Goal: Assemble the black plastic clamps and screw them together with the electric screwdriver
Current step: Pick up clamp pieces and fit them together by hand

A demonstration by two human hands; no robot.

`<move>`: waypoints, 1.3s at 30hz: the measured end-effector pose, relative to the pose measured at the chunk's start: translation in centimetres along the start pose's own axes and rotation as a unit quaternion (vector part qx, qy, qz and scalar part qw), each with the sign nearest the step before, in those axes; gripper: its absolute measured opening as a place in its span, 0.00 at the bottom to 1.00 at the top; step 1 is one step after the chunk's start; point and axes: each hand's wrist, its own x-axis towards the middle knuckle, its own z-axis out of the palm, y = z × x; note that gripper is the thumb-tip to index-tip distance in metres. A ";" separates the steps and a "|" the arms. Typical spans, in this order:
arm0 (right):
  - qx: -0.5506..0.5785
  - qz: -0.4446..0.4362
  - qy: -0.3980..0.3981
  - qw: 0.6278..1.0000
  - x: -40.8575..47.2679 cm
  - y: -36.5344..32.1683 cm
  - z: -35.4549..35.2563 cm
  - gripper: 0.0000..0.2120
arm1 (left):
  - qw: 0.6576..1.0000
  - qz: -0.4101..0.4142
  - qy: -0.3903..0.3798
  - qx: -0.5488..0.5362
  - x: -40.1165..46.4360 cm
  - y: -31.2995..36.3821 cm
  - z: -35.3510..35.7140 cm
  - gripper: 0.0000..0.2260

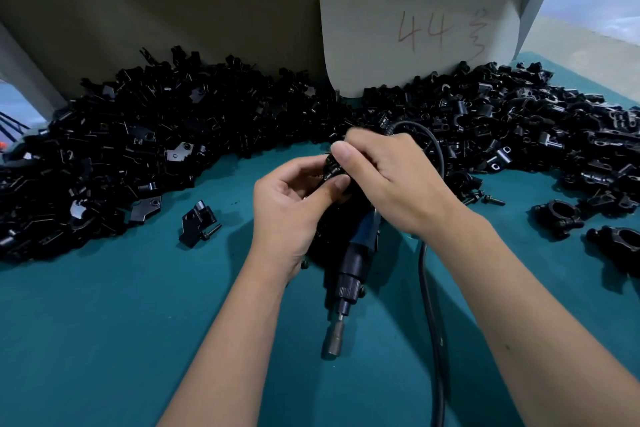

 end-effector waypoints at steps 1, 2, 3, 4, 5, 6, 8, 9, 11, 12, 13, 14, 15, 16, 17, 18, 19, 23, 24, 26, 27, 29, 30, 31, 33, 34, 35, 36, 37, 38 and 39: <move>0.001 0.000 -0.013 1.000 -0.1 0.1 0.1 0.15 | 1.000 0.004 0.001 0.005 0.1 0.0 -0.1 0.11; -0.002 -0.005 -0.019 1.000 -0.2 0.1 0.3 0.14 | 1.000 0.005 0.002 0.014 0.2 -0.1 -0.3 0.11; -0.008 -0.010 -0.014 1.000 -0.2 0.0 0.5 0.15 | 1.000 0.006 0.004 0.019 0.3 -0.2 -0.4 0.12; -0.017 -0.009 -0.002 1.000 -0.2 -0.1 0.8 0.17 | 1.000 0.005 0.006 0.019 0.3 -0.2 -0.5 0.12; -0.026 -0.005 0.008 1.000 -0.1 -0.3 0.9 0.20 | 1.000 0.005 0.006 0.020 0.3 -0.2 -0.6 0.13; -0.031 0.003 0.014 0.999 0.0 -0.5 1.0 0.23 | 1.000 0.007 0.005 0.026 0.2 -0.2 -0.7 0.13; -0.005 0.031 0.027 0.999 0.0 -0.7 0.8 0.27 | 0.999 0.016 0.003 0.041 0.3 -0.2 -0.6 0.12; 0.021 0.052 0.040 0.998 0.0 -0.8 0.7 0.29 | 0.999 0.016 0.007 0.035 0.2 -0.2 -0.5 0.11; 0.056 0.099 0.073 0.991 0.2 -0.9 0.4 0.31 | 0.999 -0.010 0.026 -0.019 0.2 -0.1 -0.4 0.10; 0.057 0.126 0.084 0.987 0.4 -0.7 0.0 0.29 | 0.997 -0.033 0.038 -0.053 0.2 0.0 -0.4 0.10; 0.058 0.157 0.084 0.982 0.7 -0.5 -0.3 0.26 | 0.994 -0.058 0.047 -0.082 0.2 0.2 -0.4 0.11; 0.069 0.192 0.073 0.976 0.9 -0.3 -0.8 0.20 | 0.989 -0.084 0.051 -0.107 0.2 0.3 -0.5 0.13; 0.097 0.227 0.058 0.967 1.1 0.0 -1.2 0.12 | 0.985 -0.108 0.052 -0.128 0.2 0.4 -0.6 0.14; 0.138 0.258 0.041 0.955 1.2 0.2 -1.5 0.05 | 0.980 -0.128 0.051 -0.147 0.2 0.5 -0.7 0.15; 0.175 0.277 0.027 0.944 1.2 0.4 -1.8 0.06 | 0.975 -0.143 0.049 -0.164 0.2 0.6 -0.7 0.16; 0.214 0.284 0.019 0.934 1.1 0.5 -1.9 0.12 | 0.971 -0.153 0.047 -0.178 0.2 0.6 -0.7 0.17; 0.258 0.282 0.018 0.924 1.0 0.6 -2.0 0.16 | 0.968 -0.159 0.045 -0.187 0.2 0.7 -0.7 0.17; 0.335 0.252 0.026 0.907 0.7 0.3 -2.1 0.14 | 0.959 -0.174 0.041 -0.218 0.0 0.7 -0.4 0.17; 0.339 0.246 0.035 0.907 0.7 0.3 -2.0 0.13 | 0.957 -0.178 0.040 -0.224 0.0 0.7 -0.4 0.17; 0.334 0.226 0.051 0.913 0.7 0.4 -1.9 0.10 | 0.956 -0.183 0.034 -0.226 0.0 0.7 -0.4 0.17; 0.321 0.214 0.058 0.921 0.7 0.3 -1.9 0.09 | 0.957 -0.182 0.029 -0.223 -0.1 0.7 -0.4 0.17; 0.262 0.189 0.064 0.944 0.7 0.5 -2.0 0.07 | 0.960 -0.179 0.021 -0.215 -0.1 0.8 -0.4 0.16; 0.231 0.179 0.068 0.954 0.7 0.5 -1.9 0.06 | 0.960 -0.179 0.020 -0.212 -0.2 0.8 -0.4 0.16; 0.212 0.172 0.075 0.959 0.7 0.6 -1.8 0.06 | 0.961 -0.179 0.021 -0.211 -0.2 0.8 -0.5 0.17; 0.220 0.165 0.084 0.958 0.7 0.5 -1.6 0.06 | 0.960 -0.181 0.024 -0.214 -0.2 0.8 -0.5 0.18; 0.234 0.164 0.083 0.955 0.6 0.5 -1.6 0.06 | 0.959 -0.182 0.026 -0.216 -0.2 0.9 -0.5 0.18; 0.239 0.165 0.078 0.954 0.6 0.5 -1.5 0.06 | 0.958 -0.182 0.026 -0.218 -0.2 0.9 -0.5 0.18; 0.229 0.168 0.073 0.956 0.6 0.5 -1.5 0.06 | 0.958 -0.182 0.027 -0.222 -0.2 0.9 -0.5 0.18; 0.204 0.170 0.070 0.962 0.6 0.6 -1.5 0.07 | 0.957 -0.182 0.032 -0.225 -0.2 1.0 -0.5 0.18; 0.168 0.172 0.070 0.968 0.5 0.7 -1.6 0.07 | 0.955 -0.183 0.042 -0.228 -0.2 1.0 -0.5 0.19; 0.126 0.172 0.075 0.974 0.5 0.9 -1.8 0.08 | 0.954 -0.184 0.055 -0.232 -0.1 1.0 -0.6 0.20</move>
